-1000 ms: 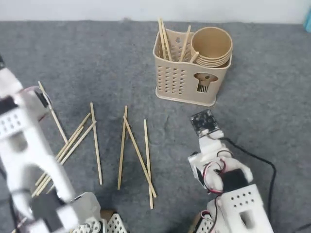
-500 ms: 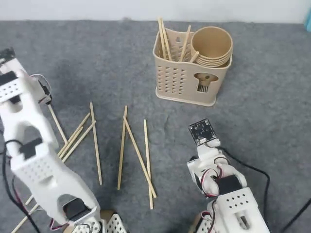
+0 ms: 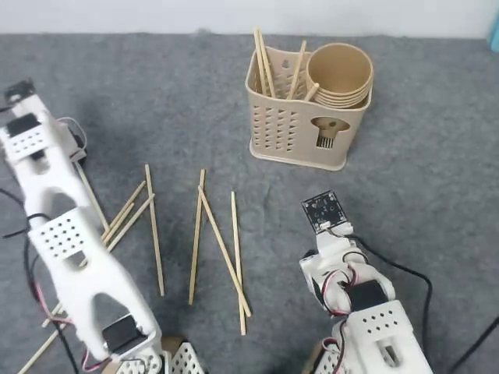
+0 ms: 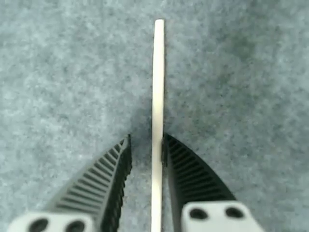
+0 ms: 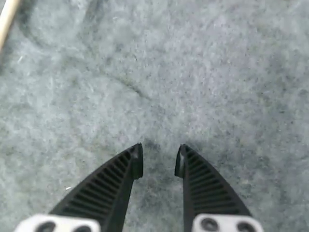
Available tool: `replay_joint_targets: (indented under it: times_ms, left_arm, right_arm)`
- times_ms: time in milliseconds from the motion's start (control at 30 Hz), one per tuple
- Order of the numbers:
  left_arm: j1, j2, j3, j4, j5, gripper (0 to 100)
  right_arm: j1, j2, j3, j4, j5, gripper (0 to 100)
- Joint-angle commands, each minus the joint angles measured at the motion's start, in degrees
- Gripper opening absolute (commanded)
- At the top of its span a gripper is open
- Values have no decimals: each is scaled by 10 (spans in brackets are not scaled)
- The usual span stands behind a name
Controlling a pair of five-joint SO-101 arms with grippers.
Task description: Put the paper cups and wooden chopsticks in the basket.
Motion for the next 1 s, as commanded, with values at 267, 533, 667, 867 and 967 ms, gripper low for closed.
replay_joint_targets:
  times_ms: [267,533,667,867,967]
  left_arm:
    - [25,98,-323,207,-6,13]
    - [5,43,-447,212,-6,13]
    - [4,-44,-376,212,-6,13]
    - [40,-248,-166,211,-7,13]
    - [84,-364,-69,209,-7,13]
  right_arm:
    - [1,-9,-5,-9,10,122]
    - [1,-9,-5,-9,11,122]
    - [1,-9,-5,-9,12,122]
    - [1,-9,-5,-9,12,122]
    - [1,-9,-5,-9,12,122]
